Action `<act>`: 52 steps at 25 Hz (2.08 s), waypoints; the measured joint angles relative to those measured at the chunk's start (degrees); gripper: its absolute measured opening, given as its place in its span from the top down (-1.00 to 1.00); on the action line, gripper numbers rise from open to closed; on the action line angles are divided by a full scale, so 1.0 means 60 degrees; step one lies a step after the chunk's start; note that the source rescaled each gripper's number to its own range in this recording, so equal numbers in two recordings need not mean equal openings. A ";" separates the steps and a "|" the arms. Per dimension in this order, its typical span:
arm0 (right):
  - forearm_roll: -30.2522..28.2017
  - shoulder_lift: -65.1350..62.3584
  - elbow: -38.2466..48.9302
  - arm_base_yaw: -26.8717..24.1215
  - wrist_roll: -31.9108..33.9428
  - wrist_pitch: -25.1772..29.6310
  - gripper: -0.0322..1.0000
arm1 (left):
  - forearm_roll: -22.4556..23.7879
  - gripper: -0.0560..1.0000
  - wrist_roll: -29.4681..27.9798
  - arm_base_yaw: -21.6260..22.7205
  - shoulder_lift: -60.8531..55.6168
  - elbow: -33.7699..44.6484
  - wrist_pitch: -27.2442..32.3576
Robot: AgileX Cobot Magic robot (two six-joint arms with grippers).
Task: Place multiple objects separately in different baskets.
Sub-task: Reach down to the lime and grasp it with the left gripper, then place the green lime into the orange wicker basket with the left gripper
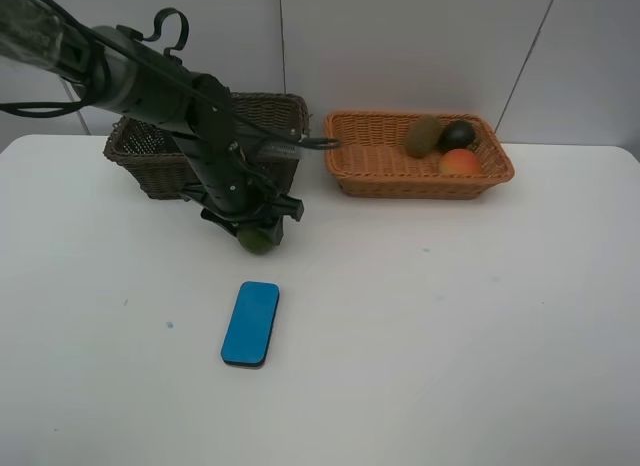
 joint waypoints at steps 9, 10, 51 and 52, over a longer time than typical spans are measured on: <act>0.0000 0.0000 0.0000 0.0000 0.0000 0.0000 -1.00 | 0.0000 -0.56 0.0179 0.0000 0.0000 0.0000 0.0027; 0.0000 0.0000 0.0000 0.0000 0.0000 0.0000 -1.00 | 0.0000 -0.56 0.0179 0.0000 0.0000 0.0000 0.0048; 0.0000 0.0000 0.0000 0.0000 0.0000 0.0000 -1.00 | -0.1466 -0.56 0.3551 -0.0558 0.3465 -0.8099 0.0156; 0.0000 0.0000 0.0000 0.0000 0.0000 0.0000 -1.00 | -0.1499 -0.56 0.3589 -0.0558 0.3608 -0.8099 0.0056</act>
